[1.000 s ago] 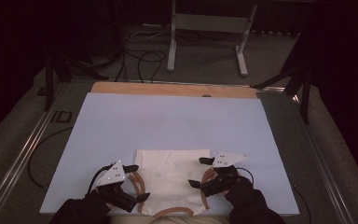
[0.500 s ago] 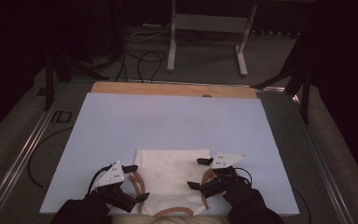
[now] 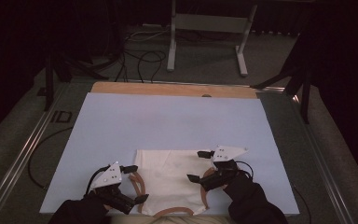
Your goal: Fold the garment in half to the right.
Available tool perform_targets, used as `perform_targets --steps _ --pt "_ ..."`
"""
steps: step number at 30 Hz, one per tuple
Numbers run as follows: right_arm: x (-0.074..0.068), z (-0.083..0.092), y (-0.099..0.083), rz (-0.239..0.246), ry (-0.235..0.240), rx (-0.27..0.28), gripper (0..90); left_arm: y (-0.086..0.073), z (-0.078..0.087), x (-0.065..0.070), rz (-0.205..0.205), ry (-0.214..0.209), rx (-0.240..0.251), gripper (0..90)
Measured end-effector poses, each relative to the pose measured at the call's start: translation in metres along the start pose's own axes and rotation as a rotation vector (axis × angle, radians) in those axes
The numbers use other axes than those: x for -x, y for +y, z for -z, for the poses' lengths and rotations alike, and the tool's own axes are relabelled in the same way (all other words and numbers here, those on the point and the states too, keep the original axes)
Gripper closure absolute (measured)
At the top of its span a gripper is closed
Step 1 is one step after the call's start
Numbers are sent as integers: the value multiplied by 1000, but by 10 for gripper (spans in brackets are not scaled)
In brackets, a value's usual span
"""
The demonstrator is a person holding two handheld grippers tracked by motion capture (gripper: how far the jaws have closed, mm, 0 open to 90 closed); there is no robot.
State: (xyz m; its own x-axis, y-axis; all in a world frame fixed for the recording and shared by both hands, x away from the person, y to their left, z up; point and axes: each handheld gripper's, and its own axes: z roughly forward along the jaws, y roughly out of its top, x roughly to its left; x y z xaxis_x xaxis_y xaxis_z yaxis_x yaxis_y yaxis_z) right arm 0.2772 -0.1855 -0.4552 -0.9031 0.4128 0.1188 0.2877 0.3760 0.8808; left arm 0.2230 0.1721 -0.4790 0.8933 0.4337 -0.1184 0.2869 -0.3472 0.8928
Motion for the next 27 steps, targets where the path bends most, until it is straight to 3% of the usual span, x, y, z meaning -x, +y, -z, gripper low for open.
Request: perform_targets --steps 9,11,15,23,27 --pt "6 -12 29 31 12 1 89 1 5 5 12 -28 -6 3" --pt "8 -17 35 37 21 4 89 1 7 7 2 -16 -4 3" --pt "11 -29 48 41 39 -2 89 2 11 12 -28 -50 15 3" --pt "12 -56 66 57 98 -27 90 -2 10 21 -57 -120 -18 4" --pt "14 -69 72 59 126 -30 92 -4 8 25 -69 -130 -29 4"
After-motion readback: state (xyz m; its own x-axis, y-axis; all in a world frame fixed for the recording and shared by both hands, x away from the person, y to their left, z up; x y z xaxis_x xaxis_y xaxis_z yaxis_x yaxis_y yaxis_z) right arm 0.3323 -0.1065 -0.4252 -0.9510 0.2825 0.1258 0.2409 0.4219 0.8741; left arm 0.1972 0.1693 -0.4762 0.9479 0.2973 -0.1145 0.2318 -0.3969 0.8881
